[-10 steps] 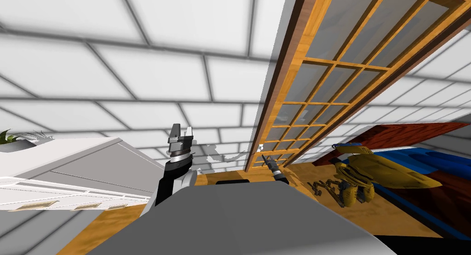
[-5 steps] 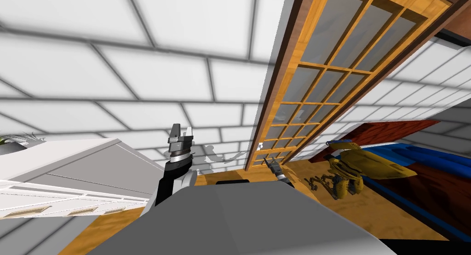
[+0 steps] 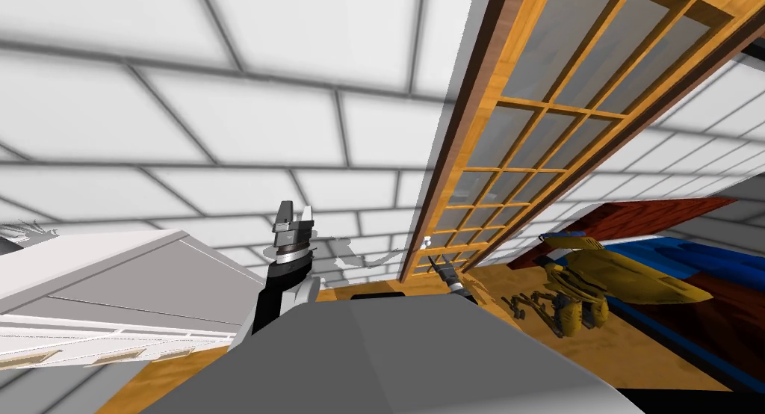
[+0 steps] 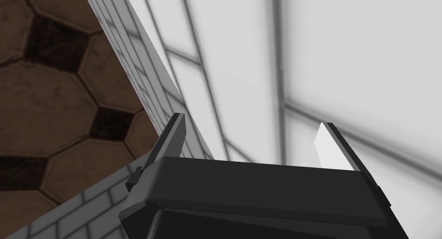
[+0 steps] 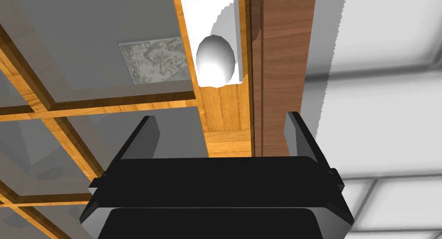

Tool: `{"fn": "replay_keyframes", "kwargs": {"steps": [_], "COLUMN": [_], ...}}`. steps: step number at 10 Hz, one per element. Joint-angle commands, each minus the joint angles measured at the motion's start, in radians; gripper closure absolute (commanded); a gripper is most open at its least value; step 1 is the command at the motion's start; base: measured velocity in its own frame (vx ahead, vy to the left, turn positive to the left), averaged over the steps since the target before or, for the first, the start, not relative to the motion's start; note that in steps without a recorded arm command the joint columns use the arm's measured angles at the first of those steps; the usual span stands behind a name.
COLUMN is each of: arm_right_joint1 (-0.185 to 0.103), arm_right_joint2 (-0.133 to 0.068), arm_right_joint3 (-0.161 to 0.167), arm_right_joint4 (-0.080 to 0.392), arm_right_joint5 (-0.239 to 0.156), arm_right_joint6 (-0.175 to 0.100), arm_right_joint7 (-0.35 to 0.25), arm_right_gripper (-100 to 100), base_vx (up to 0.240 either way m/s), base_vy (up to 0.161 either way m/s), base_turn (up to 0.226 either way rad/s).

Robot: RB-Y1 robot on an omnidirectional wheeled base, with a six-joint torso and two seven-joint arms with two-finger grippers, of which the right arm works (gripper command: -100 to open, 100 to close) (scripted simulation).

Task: Pull the door open

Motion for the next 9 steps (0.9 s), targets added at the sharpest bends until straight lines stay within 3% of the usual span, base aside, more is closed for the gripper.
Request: {"fn": "replay_keyframes", "kwargs": {"steps": [1,4,5,6,9], "arm_right_joint1": [-0.009,-0.023,-0.013,-0.013,-0.013], "arm_right_joint2": [0.004,0.012,0.012,0.012,0.012], "arm_right_joint3": [-0.003,-0.008,-0.004,-0.004,-0.004], "arm_right_joint4": [0.003,0.006,0.007,0.007,0.007], "arm_right_joint5": [-0.003,-0.007,-0.004,-0.004,-0.004], "arm_right_joint6": [0.01,0.027,0.018,0.018,0.018], "arm_right_joint7": [0.006,0.016,0.012,0.012,0.012], "arm_right_gripper": [-100,-100,-100,100,100], "base_vx": [0.208,0.217,0.043,-0.027,-0.009], "base_vy": [-0.02,-0.009,0.005,0.007,-0.006], "base_turn": [0.047,0.023,-0.04,0.02,0.004]}}
